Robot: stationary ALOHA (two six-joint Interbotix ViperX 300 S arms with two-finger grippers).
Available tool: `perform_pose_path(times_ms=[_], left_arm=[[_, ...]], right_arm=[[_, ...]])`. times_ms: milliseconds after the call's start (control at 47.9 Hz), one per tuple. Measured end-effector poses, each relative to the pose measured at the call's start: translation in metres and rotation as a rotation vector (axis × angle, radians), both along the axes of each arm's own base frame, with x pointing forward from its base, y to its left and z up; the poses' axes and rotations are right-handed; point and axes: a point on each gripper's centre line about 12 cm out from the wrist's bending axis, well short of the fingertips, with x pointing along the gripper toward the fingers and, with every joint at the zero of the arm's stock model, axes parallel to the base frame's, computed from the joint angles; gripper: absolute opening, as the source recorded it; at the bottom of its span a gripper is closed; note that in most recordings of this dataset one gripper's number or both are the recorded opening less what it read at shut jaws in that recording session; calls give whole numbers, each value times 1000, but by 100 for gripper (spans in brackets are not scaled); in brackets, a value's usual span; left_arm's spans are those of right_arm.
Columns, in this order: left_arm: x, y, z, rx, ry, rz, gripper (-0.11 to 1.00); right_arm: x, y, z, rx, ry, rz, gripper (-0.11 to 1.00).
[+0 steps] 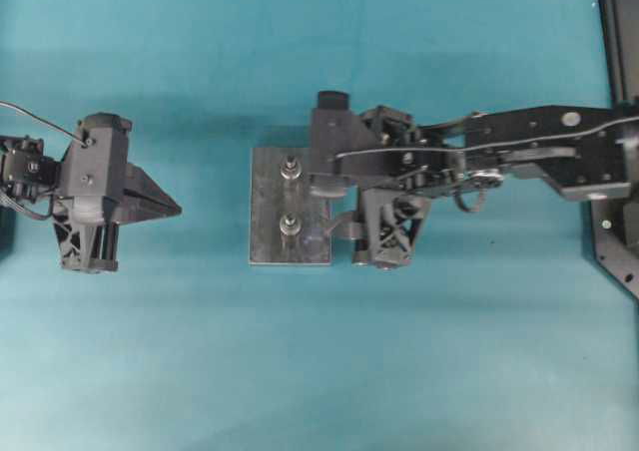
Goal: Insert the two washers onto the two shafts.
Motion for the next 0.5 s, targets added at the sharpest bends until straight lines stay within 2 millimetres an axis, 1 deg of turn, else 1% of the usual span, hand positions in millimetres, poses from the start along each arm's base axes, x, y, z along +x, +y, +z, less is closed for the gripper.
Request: perform_pose_path(times_ms=[313,501], left_arm=[[0,-1,0,0,-2,-3,0],[0,-1,0,0,2,-5,0]], right_arm=[[-4,0,-7,-1,0,-1,67],[-4,0,-8,-1,-5,-1,67]])
